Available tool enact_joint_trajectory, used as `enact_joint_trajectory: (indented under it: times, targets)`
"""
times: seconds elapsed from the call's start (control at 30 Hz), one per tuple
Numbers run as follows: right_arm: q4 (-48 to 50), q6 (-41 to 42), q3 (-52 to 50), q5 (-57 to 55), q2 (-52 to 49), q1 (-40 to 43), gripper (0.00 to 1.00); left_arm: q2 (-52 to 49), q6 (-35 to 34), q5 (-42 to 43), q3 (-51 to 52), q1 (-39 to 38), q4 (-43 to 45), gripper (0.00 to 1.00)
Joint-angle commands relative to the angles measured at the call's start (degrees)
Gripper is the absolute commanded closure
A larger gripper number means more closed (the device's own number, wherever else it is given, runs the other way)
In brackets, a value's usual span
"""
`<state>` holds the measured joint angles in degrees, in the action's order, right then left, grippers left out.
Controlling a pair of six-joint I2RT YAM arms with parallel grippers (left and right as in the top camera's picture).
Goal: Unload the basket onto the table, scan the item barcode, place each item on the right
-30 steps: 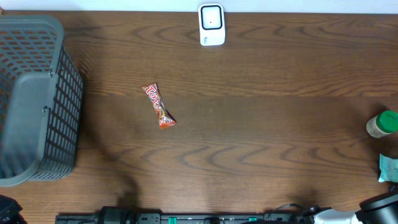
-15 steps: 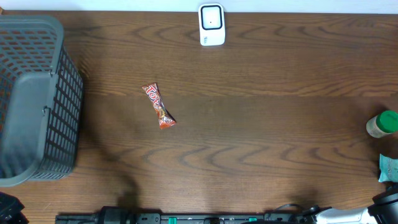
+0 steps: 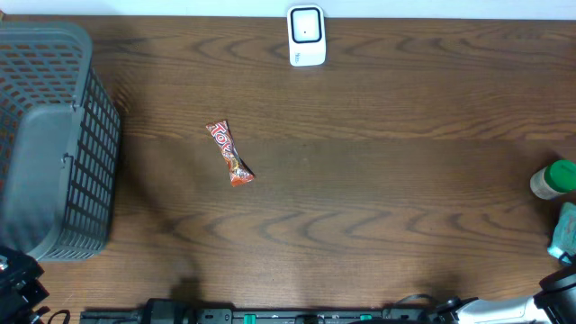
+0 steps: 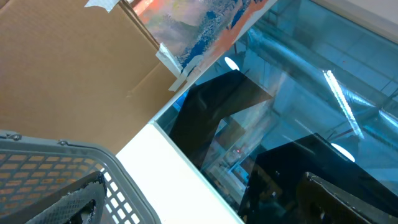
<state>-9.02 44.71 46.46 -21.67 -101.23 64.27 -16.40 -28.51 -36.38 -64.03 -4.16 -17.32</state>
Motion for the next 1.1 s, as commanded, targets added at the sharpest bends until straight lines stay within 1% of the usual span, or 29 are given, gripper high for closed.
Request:
enact_joint_trajectory:
  times: [0.0,0.13,0.27,0.53,0.67,0.73,0.83,0.9,1.0,1.07]
  targets:
    - [1.3,0.9,0.0,4.5,-3.6,-4.6,0.99,-0.4,0.1,-0.3,0.5,0.2,0.4,0.02]
    - [2.9,0.8,0.7,3.0,-4.7,-8.3,0.98,-0.4,0.1,-0.3,0.5,0.2,0.4,0.02]
    - [1.3,-3.7,4.6,2.9,-4.6,-9.9,0.98,-0.4,0.1,-0.3,0.5,0.2,0.4,0.02]
    - [-14.3,-10.1,15.7,4.2,-4.4,-9.5,0.99,-0.4,0.1,-0.3,0.5,0.2,0.2,0.02]
    - [-22.4,-10.6,20.1,5.6,-4.4,-9.5,0.99,-0.4,0.1,-0.3,0.5,0.2,0.0,0.02]
    - [-24.4,-11.1,20.8,5.5,-4.4,-9.5,0.99,-0.4,0.1,-0.3,0.5,0.2,-0.1,0.02]
    - [-27.5,-8.1,21.5,3.1,-4.4,-9.2,0.99,-0.4,0.1,-0.3,0.5,0.2,-0.6,0.02]
    - [-28.4,-7.9,22.0,5.3,-4.4,-8.9,0.99,-0.4,0.1,-0.3,0.5,0.2,-0.6,0.02]
    - [-28.7,-12.0,23.1,11.9,-4.0,-8.9,0.99,-0.4,0.1,-0.3,0.5,0.2,-0.3,0.02]
    - [-30.4,-12.0,24.5,15.7,-3.1,-9.1,0.99,-0.4,0.1,-0.3,0.5,0.2,-0.3,0.02]
